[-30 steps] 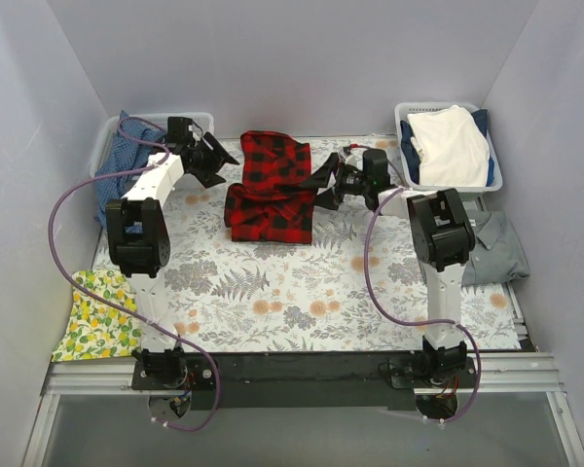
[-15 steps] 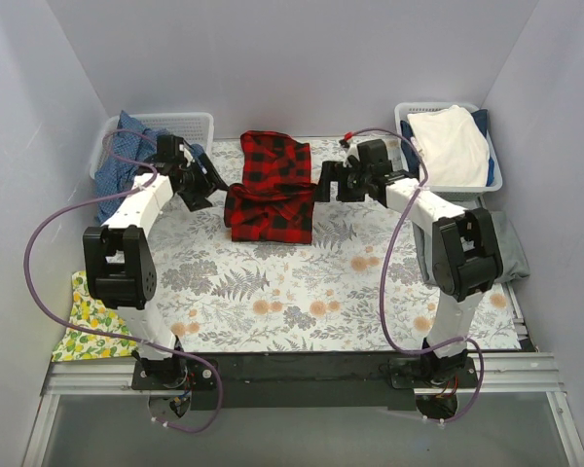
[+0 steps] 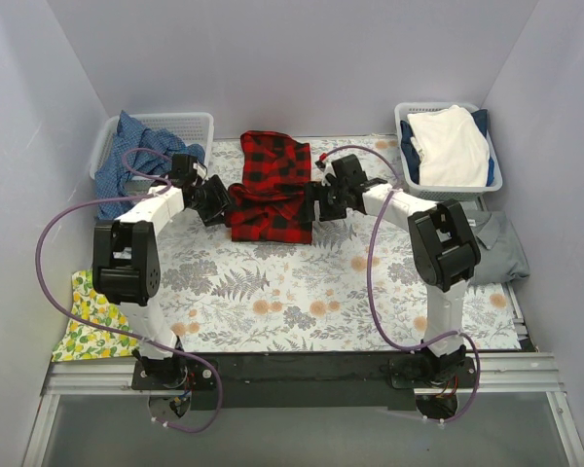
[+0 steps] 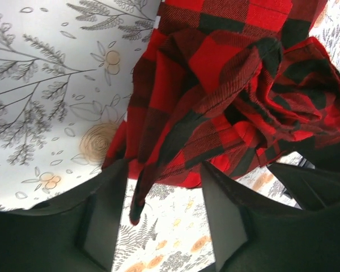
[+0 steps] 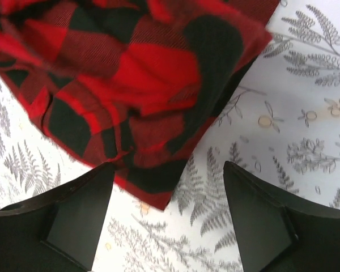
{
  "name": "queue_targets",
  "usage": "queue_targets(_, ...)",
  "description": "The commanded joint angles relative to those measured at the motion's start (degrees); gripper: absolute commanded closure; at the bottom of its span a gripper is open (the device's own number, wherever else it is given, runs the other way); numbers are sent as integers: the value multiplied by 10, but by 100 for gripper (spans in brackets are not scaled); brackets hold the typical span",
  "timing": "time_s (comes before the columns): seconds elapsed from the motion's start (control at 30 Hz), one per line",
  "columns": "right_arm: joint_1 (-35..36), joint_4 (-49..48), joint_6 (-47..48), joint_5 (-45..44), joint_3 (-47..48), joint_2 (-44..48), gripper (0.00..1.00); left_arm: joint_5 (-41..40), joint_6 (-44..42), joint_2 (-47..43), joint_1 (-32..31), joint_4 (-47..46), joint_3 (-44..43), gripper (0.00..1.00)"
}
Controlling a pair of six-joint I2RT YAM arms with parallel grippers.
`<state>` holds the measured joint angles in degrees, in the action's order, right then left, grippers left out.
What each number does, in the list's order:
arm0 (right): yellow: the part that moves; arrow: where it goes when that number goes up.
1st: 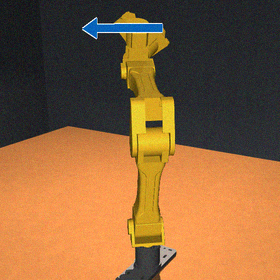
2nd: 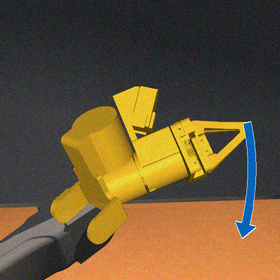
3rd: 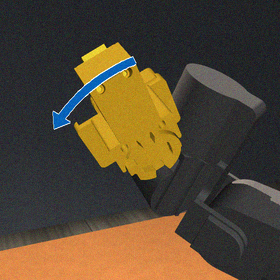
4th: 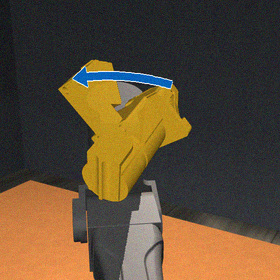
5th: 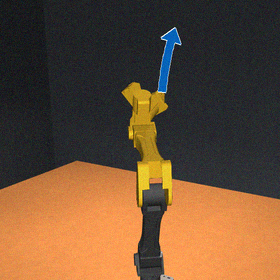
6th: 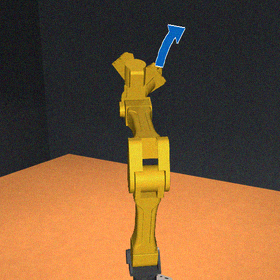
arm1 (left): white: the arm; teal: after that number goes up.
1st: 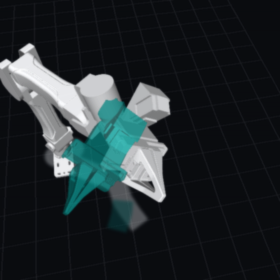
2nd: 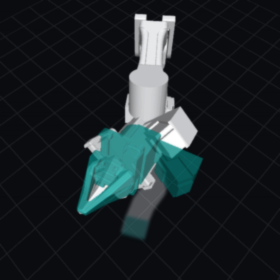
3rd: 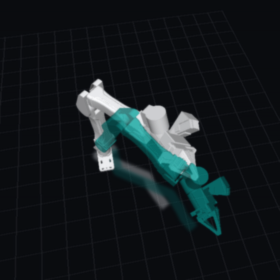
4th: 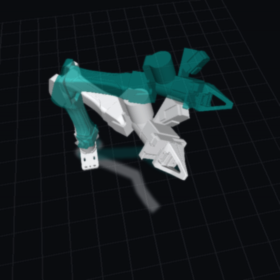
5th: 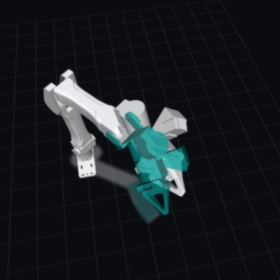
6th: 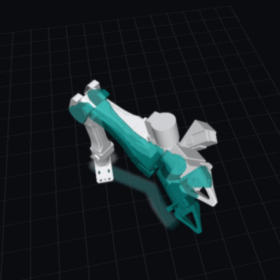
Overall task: Fold and stack the long sleeve shirts
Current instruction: Fold the shirt
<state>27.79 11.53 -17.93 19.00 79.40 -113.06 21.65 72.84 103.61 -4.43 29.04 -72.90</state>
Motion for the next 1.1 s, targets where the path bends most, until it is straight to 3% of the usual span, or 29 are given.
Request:
queue_targets(0.0,1,-19,-15,7,64,-31,18,1,6,15,-7,-28,-34,55)
queue_targets(0.1,3,-19,-23,2,81,-42,25,-3,2,26,-8,-25,-50,63)
queue_targets(0.2,9,-18,-20,-17,91,-37,27,-12,-5,30,-8,-20,-59,65)
queue_targets(0.43,9,-3,-10,-40,116,-38,29,4,-2,71,-8,-21,-111,88)
queue_targets(0.57,9,10,-4,-48,157,-51,29,21,20,114,-8,-27,-190,100)
queue_targets(0.87,9,46,10,-79,178,-50,29,67,116,214,-8,-73,-311,100)
queue_targets(1.0,9,52,9,-65,165,-44,28,135,179,235,-8,-189,-295,72)
queue_targets(1.03,9,48,8,-57,162,-44,28,152,195,234,-9,-225,-271,54)
queue_targets(1.07,10,47,7,-36,162,-45,28,182,208,230,-10,-299,-257,47)
